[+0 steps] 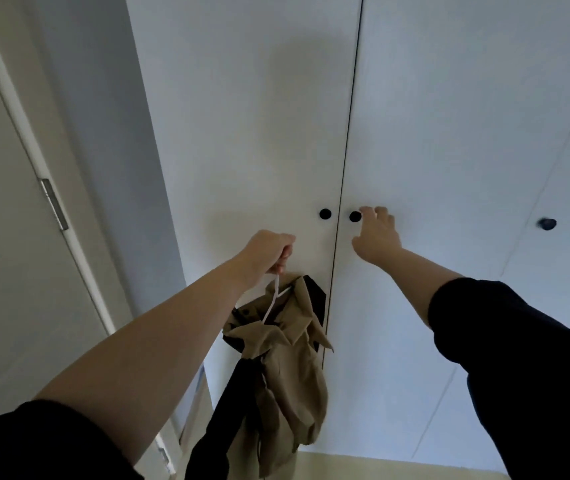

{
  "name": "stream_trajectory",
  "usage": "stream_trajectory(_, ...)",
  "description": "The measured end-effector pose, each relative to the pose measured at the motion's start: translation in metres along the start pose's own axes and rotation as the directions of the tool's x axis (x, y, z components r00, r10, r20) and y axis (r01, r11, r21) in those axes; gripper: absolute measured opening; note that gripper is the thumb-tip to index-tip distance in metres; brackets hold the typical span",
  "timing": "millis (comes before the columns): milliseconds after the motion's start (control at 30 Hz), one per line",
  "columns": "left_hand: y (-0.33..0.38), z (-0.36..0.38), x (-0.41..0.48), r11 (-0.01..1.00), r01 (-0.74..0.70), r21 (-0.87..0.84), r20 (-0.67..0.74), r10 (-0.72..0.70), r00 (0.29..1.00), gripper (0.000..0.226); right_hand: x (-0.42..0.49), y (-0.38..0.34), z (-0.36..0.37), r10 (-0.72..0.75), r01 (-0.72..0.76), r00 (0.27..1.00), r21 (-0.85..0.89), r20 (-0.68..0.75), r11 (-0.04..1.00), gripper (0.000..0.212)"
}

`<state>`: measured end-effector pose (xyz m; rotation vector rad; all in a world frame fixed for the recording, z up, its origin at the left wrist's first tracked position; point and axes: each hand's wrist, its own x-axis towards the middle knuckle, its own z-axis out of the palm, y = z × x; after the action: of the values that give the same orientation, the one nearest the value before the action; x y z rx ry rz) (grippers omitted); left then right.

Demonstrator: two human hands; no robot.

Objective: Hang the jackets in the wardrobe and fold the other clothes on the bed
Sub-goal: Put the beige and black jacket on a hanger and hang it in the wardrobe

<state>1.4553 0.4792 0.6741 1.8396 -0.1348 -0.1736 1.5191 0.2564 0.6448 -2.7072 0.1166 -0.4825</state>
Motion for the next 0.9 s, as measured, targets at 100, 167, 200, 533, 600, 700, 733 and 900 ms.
stream_trajectory(100, -0.001, -0.012, 0.03, 0.999, -0.002, 0.047, 0.074, -0.002, 0.997, 0.044, 0.032, 0.004, 0.012, 0.047, -0.046, 0.999, -0.041, 0.019, 0.998, 0.06)
stream_trajectory(167, -0.005, -0.019, 0.044, 0.997, 0.013, 0.08, 0.087, -0.02, 0.996, 0.044, 0.044, 0.005, 0.022, 0.049, -0.048, 0.998, -0.026, 0.05, 0.999, 0.059)
stream_trajectory(200, -0.008, -0.021, 0.05, 0.995, 0.023, 0.095, 0.093, -0.031, 0.995, 0.044, 0.048, 0.005, 0.027, 0.044, -0.044, 0.996, -0.008, 0.072, 0.999, 0.059)
stream_trajectory(533, -0.038, -0.028, 0.063, 0.96, 0.214, 0.178, 0.011, -0.219, 0.976, 0.041, 0.04, 0.009, 0.025, 0.035, -0.024, 0.995, 0.122, -0.089, 0.992, 0.016)
stream_trajectory(600, -0.043, -0.025, 0.06, 0.949, 0.243, 0.202, -0.011, -0.246, 0.969, 0.043, 0.014, 0.013, 0.025, 0.015, 0.019, 0.987, 0.206, -0.162, 0.978, 0.01)
stream_trajectory(700, -0.046, -0.011, 0.055, 0.939, 0.245, 0.242, -0.012, -0.249, 0.968, 0.044, -0.028, 0.02, 0.019, 0.009, 0.087, 0.96, 0.326, -0.28, 0.941, 0.012)
stream_trajectory(733, -0.045, -0.004, 0.052, 0.931, 0.25, 0.265, -0.012, -0.256, 0.967, 0.045, -0.042, 0.023, 0.017, 0.014, 0.098, 0.95, 0.339, -0.313, 0.935, 0.014)
stream_trajectory(900, -0.037, 0.043, 0.034, 0.907, 0.232, 0.351, -0.004, -0.246, 0.969, 0.041, -0.1, 0.046, -0.007, 0.053, 0.114, 0.938, 0.448, -0.343, 0.887, 0.02)
